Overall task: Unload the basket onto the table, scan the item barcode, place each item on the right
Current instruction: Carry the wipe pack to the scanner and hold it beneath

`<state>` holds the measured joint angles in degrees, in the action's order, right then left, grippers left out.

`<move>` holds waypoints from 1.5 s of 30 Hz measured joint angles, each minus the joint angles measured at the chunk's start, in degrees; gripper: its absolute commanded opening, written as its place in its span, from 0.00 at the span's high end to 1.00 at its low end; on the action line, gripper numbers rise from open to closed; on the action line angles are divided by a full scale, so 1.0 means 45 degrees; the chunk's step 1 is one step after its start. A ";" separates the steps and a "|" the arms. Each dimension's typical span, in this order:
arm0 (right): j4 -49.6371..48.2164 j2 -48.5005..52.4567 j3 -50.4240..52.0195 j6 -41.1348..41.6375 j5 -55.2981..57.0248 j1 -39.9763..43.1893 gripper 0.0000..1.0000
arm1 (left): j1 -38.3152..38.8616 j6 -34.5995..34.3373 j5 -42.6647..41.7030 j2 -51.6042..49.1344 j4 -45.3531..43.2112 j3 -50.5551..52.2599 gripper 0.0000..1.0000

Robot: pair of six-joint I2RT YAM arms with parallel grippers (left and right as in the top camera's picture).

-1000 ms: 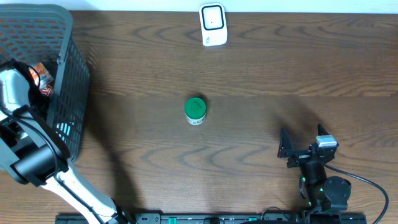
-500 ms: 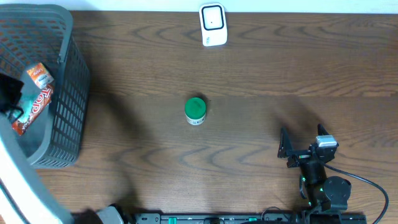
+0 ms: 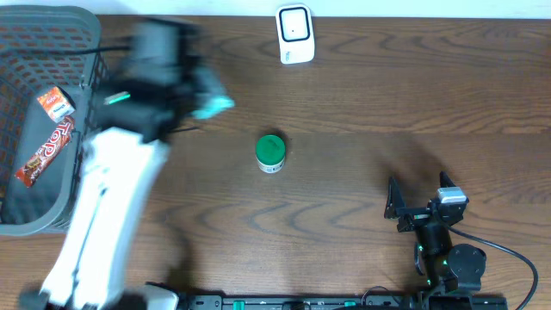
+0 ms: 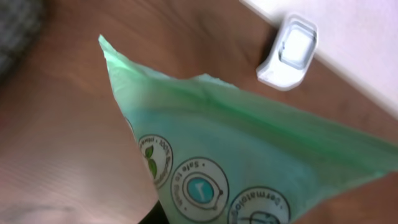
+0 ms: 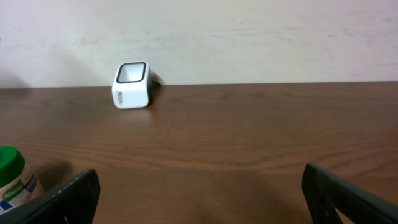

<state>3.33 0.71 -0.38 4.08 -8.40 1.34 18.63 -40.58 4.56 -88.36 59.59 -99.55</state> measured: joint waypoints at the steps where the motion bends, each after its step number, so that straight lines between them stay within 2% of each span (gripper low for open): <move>1: 0.0005 0.0000 0.0000 0.0000 0.0005 0.0000 0.01 | 0.0763 -0.0039 0.0257 -0.0695 -0.0262 0.0000 0.92; 8: 0.0005 0.0000 0.0000 0.0000 0.0000 0.0000 0.01 | 0.3891 -0.0121 0.1491 -0.4979 -0.2050 0.0121 0.93; 12: 0.0005 0.0000 0.0000 0.0000 0.0005 0.0000 0.01 | 0.4964 0.0102 0.1739 -0.6989 -0.3060 0.0136 0.92; 18: 0.0005 0.0000 0.0000 0.0000 0.0000 0.0000 0.01 | 0.6135 0.0510 0.1792 -0.8655 -0.3730 0.0165 0.92; 20: 0.0005 0.0000 0.0000 0.0000 0.0005 0.0000 0.01 | 0.6343 0.0641 0.1846 -0.8786 -0.3798 0.0180 0.83; 21: 0.0005 0.0000 0.0000 0.0000 0.0005 0.0000 0.01 | 0.6387 0.0699 0.1846 -0.8786 -0.3837 0.0180 0.73; 25: 0.0005 0.0000 0.0000 0.0000 0.0000 0.0000 0.01 | 0.6407 0.0908 0.1904 -0.8782 -0.3900 0.0180 0.49; 29: 0.0005 0.0000 0.0000 0.0000 0.0005 0.0000 0.01 | 0.6382 0.1311 0.2045 -0.8782 -0.3269 0.0112 0.46; 30: 0.0005 0.0000 0.0000 0.0000 0.0005 0.0000 0.01 | 0.6382 0.1360 0.2084 -0.8782 -0.3099 0.0063 0.37; 33: 0.0005 0.0000 0.0000 0.0000 0.0005 0.0000 0.01 | 0.6387 0.1574 0.2327 -0.8738 -0.2628 -0.0374 0.36; 35: 0.0005 0.0000 0.0000 0.0000 0.0000 0.0000 0.01 | 0.6382 0.1695 0.2414 -0.8563 -0.2647 -0.0646 0.37; 36: 0.0005 0.0000 0.0000 0.0000 0.0000 0.0000 0.01 | 0.6382 0.1705 0.2433 -0.8383 -0.2676 -0.0733 0.40; 38: 0.0005 0.0000 0.0000 0.0000 0.0000 0.0000 0.01 | 0.6382 0.1744 0.2458 -0.8106 -0.2701 -0.0797 0.67; 40: 0.0005 0.0000 0.0000 0.0000 0.0000 0.0000 0.01 | 0.6382 0.1783 0.2497 -0.7771 -0.2720 -0.0913 0.89; 41: 0.0005 0.0000 0.0000 0.0000 0.0000 0.0000 0.01 | 0.6382 0.1826 0.2497 -0.7684 -0.2720 -0.0947 0.92; 45: 0.0005 0.0000 0.0000 0.0000 0.0000 0.0000 0.01 | 0.6382 0.1710 0.2501 -0.7650 -0.2720 -0.0986 0.92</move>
<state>3.36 0.71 -0.38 4.08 -8.40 1.34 47.35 -32.88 15.81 -122.78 47.35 -103.98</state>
